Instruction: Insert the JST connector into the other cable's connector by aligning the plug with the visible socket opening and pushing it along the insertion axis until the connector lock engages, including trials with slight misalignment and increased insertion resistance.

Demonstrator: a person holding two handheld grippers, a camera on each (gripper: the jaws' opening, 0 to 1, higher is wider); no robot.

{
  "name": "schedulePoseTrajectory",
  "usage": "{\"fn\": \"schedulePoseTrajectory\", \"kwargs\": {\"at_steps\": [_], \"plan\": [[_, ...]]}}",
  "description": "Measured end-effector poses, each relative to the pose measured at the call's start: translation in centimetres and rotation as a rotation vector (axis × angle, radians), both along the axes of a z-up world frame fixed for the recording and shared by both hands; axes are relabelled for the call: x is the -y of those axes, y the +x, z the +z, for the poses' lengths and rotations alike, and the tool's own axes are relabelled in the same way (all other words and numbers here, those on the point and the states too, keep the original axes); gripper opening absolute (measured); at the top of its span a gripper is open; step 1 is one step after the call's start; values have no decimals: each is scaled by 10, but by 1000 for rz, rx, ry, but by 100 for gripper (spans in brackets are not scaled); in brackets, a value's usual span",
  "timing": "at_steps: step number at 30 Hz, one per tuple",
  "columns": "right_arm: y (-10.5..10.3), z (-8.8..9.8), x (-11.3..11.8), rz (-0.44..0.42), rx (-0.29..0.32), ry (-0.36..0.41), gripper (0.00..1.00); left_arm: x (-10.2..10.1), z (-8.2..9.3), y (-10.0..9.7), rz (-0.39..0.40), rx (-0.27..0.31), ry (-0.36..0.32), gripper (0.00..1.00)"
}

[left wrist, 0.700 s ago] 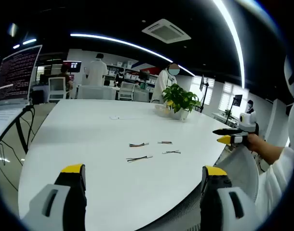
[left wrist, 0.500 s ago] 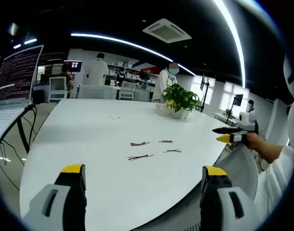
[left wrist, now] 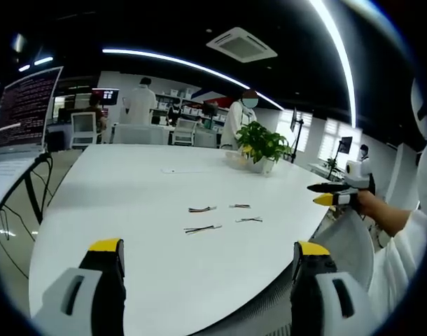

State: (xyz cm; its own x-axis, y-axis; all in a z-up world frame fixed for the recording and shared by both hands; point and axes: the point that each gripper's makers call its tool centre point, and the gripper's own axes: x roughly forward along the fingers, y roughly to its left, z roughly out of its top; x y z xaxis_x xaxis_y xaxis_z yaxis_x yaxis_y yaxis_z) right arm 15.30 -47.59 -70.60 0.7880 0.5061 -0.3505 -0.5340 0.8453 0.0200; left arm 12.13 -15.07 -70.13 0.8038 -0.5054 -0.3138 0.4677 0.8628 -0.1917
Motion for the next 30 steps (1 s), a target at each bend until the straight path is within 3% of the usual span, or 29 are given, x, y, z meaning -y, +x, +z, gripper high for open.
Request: {"fn": "schedulePoseTrajectory", "kwargs": {"at_steps": [30], "plan": [[-8, -13, 17, -28, -29, 8, 66, 16, -6, 3, -11, -15, 6, 99]]}}
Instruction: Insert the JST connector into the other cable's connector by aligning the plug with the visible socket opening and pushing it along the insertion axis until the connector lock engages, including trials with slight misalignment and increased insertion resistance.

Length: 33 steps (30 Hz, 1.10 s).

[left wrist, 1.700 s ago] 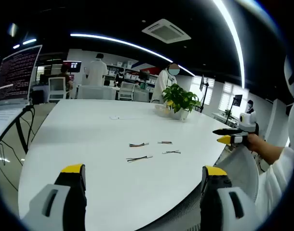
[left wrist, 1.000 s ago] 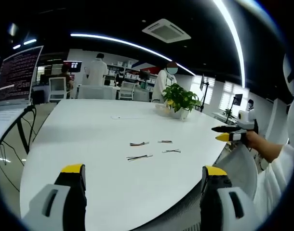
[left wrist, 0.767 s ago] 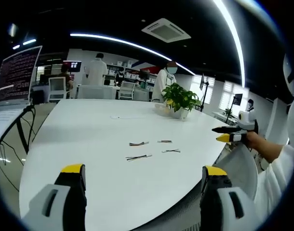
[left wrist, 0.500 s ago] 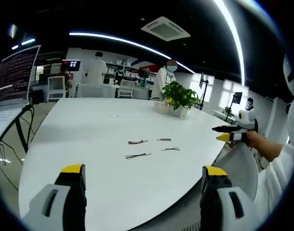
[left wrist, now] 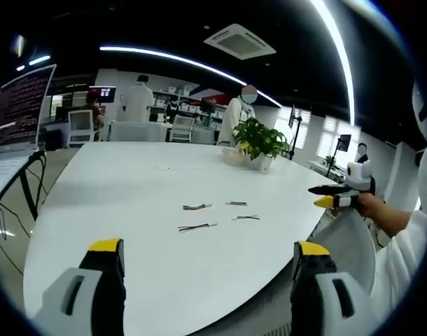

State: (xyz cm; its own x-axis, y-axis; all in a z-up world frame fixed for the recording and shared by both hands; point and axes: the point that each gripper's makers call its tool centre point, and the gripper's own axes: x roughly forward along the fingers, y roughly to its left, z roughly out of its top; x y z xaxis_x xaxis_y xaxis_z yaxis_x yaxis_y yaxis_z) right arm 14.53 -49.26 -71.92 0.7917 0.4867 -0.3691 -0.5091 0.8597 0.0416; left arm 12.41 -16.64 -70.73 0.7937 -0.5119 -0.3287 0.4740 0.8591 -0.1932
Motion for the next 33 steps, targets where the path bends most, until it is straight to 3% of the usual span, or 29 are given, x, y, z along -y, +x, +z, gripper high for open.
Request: {"fn": "schedulePoseTrajectory", "kwargs": {"at_steps": [33], "plan": [[17, 1, 2, -3, 3, -2, 65, -7, -1, 16, 11, -4, 18, 99]]}}
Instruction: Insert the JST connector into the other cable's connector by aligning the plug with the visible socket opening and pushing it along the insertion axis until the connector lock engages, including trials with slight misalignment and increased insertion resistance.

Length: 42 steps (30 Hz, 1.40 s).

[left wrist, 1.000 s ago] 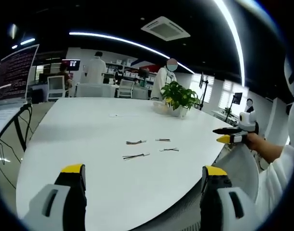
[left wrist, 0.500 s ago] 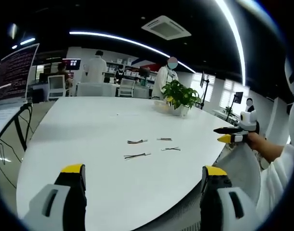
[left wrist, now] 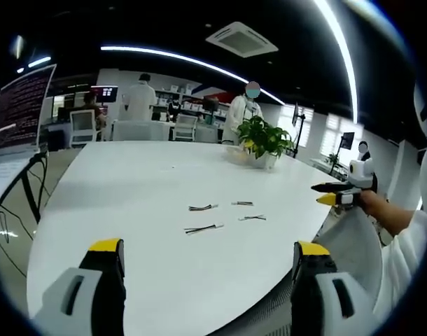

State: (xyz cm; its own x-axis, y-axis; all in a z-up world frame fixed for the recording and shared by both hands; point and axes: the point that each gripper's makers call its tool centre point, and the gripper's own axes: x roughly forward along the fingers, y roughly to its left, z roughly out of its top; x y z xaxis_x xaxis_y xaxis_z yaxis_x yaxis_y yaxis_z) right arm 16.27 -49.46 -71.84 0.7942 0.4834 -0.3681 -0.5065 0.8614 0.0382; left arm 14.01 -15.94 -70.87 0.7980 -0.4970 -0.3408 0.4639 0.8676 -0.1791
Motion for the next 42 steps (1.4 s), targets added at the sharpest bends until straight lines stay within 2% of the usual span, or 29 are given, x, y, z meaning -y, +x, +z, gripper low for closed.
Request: {"fn": "schedulePoseTrajectory", "kwargs": {"at_steps": [18, 28, 38, 42], "plan": [[22, 9, -1, 9, 11, -14, 65, 2, 13, 23, -26, 22, 16, 99], [35, 9, -5, 27, 6, -23, 64, 5, 9, 36, -44, 14, 22, 99], [51, 13, -8, 39, 9, -32, 64, 8, 19, 55, -70, 42, 27, 98], [58, 17, -8, 40, 19, -35, 64, 9, 23, 63, -85, 53, 10, 97]]}}
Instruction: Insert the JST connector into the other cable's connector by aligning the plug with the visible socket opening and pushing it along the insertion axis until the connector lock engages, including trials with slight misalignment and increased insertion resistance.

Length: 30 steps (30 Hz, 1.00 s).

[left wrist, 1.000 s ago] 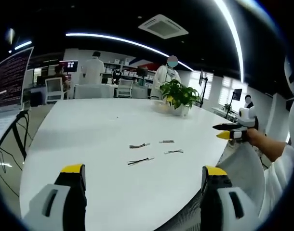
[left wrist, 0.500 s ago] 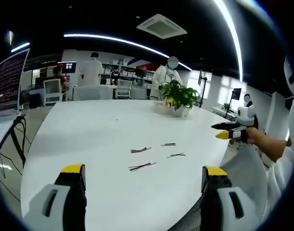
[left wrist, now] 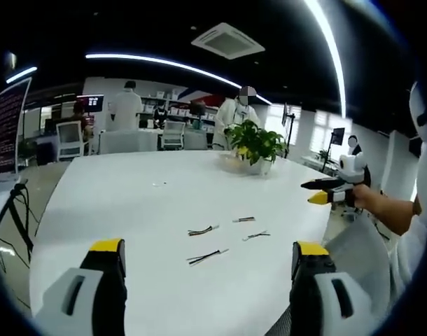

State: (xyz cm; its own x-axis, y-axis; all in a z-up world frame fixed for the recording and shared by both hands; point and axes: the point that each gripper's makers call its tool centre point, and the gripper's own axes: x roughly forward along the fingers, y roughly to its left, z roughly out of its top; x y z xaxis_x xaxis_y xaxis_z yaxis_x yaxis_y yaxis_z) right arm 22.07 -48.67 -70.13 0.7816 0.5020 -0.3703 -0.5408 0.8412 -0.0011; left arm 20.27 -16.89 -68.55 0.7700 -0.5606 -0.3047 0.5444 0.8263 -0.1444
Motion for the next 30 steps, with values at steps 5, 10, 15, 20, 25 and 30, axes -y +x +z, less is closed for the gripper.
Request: {"fn": "schedulePoseTrajectory", "kwargs": {"at_steps": [5, 10, 15, 20, 25, 30], "plan": [[5, 3, 0, 4, 9, -12, 64, 3, 8, 6, -21, 15, -24, 97], [10, 6, 0, 9, 19, -16, 62, 3, 15, 16, -29, 67, 5, 95], [14, 7, -3, 21, 26, -13, 60, 13, 22, 23, -74, 85, -16, 95], [18, 5, -4, 31, 28, -43, 60, 17, 24, 33, -96, 96, 1, 95], [24, 8, -5, 44, 34, -56, 59, 21, 29, 40, -114, 112, 8, 95], [33, 18, -5, 39, 60, -46, 59, 23, 35, 44, -131, 135, -4, 94]]}}
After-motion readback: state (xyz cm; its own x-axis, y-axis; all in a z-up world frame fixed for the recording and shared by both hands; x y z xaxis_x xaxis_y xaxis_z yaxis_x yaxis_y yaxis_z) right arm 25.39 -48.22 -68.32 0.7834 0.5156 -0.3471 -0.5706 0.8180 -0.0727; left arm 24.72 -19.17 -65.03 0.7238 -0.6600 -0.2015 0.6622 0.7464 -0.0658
